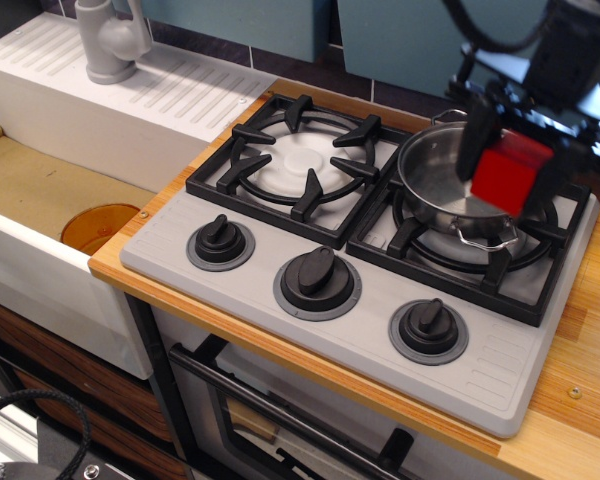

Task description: Put redcube in pan and put pan on stove

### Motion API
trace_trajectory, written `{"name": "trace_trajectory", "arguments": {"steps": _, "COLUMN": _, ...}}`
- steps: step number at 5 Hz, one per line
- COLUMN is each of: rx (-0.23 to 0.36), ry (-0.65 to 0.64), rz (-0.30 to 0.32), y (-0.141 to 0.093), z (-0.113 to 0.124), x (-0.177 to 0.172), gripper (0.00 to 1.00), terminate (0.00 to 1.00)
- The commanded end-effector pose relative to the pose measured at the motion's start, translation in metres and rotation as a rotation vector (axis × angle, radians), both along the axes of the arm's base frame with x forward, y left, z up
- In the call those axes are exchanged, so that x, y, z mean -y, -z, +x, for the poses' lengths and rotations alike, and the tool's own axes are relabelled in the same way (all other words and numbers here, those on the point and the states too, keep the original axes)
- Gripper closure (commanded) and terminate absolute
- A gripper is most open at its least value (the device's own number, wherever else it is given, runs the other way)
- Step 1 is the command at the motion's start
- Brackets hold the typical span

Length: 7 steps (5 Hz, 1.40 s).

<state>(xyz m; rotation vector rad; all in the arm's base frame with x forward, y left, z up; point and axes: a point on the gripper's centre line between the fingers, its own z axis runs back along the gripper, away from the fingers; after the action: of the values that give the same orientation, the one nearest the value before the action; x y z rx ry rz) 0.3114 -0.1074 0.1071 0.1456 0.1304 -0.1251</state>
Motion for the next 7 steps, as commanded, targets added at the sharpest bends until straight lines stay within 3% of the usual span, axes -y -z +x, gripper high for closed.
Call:
{"name": "trace_trajectory", "arguments": {"steps": 1, "rx": 0.082, "ry": 0.052, "rz": -0.040, "y": -0.006, "z": 0.040, "x": -0.015, "gripper": 1.00, "terminate": 0.00}}
{"name": "trace_trajectory", "arguments": {"steps": 3, "rx": 0.100, "ry": 0.047, "rz": -0.036, "y": 0.004, "z": 0.050, "x": -0.017, "gripper": 1.00, "terminate": 0.00}}
{"name": "trace_trajectory", "arguments": {"steps": 4, "rx": 0.113, "ry": 0.044, "rz": -0.038, "y": 0.004, "z": 0.049, "x": -0.014, "gripper": 0.00, "terminate": 0.00}}
{"name": "trace_trajectory", "arguments": {"steps": 5, "rx": 0.130, "ry": 0.022, "rz": -0.010, "y": 0.000, "z": 0.045, "x": -0.008, "gripper": 0.00, "terminate": 0.00}}
{"name": "trace_trajectory", "arguments": {"steps": 7, "rx": 0.110, "ry": 0.029, "rz": 0.034, "y": -0.036, "z": 0.040, "x": -0.022, "gripper": 0.00, "terminate": 0.00}}
